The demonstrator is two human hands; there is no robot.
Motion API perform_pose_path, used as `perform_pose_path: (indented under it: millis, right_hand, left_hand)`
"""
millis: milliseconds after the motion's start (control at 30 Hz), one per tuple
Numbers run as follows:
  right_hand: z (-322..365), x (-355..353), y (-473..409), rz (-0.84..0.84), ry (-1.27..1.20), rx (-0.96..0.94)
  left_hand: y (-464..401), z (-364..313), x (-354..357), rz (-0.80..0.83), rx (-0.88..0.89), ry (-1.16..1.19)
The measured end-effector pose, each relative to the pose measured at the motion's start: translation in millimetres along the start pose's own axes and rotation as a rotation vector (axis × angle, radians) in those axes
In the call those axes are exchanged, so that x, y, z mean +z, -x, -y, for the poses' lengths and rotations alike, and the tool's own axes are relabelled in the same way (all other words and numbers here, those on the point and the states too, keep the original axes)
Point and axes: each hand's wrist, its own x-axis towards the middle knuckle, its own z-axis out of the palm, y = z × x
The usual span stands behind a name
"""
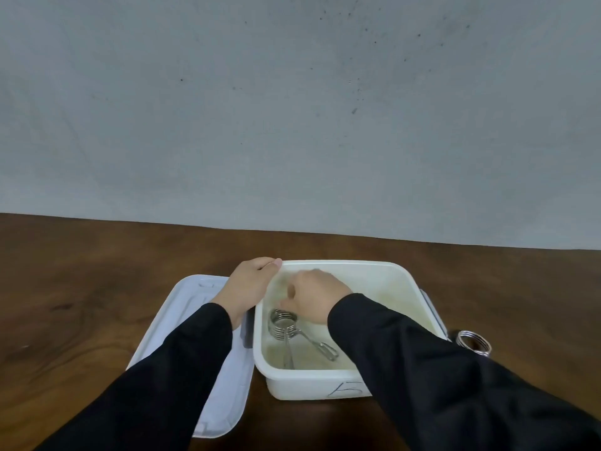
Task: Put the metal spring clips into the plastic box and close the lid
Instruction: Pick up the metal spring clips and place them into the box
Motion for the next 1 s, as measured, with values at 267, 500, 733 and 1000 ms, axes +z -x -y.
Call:
perform_pose_path:
  millis: [267,500,733,1000]
  right_hand:
    - [-158,-87,67,-0.466,-0.195,0.387]
    - [-253,-46,128,0.015,-0.032,0.707]
    - [-270,-4,116,0.214,0.043,0.861]
    - [-275,9,102,0.091,0.063,0.932]
  left_hand:
    - [4,-4,4,-0.016,0.014,-0.009]
    - [5,-7,6,-0.032,0.016,-0.042]
    - [9,-10,5,-0.020,-0.007,-0.017]
    - [11,-9,6,-0.025,-0.009,0.006]
